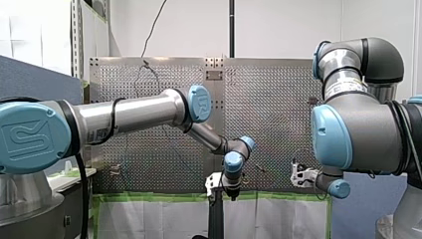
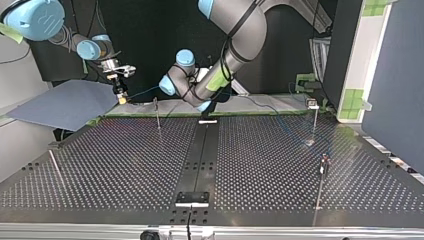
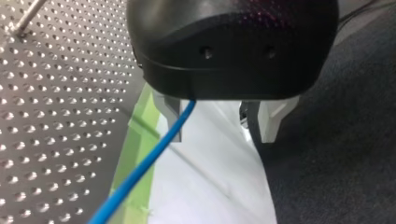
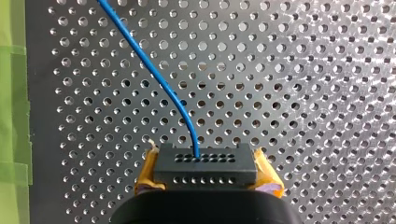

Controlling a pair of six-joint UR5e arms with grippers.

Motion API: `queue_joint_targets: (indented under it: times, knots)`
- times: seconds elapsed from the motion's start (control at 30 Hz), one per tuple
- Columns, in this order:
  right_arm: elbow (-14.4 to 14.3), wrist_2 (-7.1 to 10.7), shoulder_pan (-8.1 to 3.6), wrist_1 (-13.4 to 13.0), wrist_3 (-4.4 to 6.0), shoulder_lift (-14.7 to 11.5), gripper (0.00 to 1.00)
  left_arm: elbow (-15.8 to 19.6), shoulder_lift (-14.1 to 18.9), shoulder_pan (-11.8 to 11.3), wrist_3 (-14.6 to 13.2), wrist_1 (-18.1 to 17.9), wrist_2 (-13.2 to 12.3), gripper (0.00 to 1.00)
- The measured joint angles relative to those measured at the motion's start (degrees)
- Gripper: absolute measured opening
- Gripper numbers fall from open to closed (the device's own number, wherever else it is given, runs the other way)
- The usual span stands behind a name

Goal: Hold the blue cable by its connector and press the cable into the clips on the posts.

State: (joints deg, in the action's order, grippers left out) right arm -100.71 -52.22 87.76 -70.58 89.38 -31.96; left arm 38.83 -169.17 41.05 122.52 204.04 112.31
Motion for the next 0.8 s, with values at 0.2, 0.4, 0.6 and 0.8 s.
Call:
queue_joint_targets:
  times: [0.2,0.4,0.6,0.8]
  knots:
    - [0.0,0.0,0.01,0.0,-0.05,0.0,0.02,0.0,0.0,0.3,-1.2,-0.9,1.6,0.0]
    - [0.1,-0.02,0.09,0.0,0.0,0.0,0.02,0.1,0.4,1.1,-3.1,-3.3,2.8,0.0]
    - [0.1,-0.15,0.1,0.0,0.09,0.0,0.02,0.3,0.8,1.8,-4.2,-4.5,5.8,0.0]
    - [0.1,-0.04,-0.36,-0.1,0.34,0.0,0.02,1.8,1.4,2.7,-4.4,-6.6,8.6,0.0]
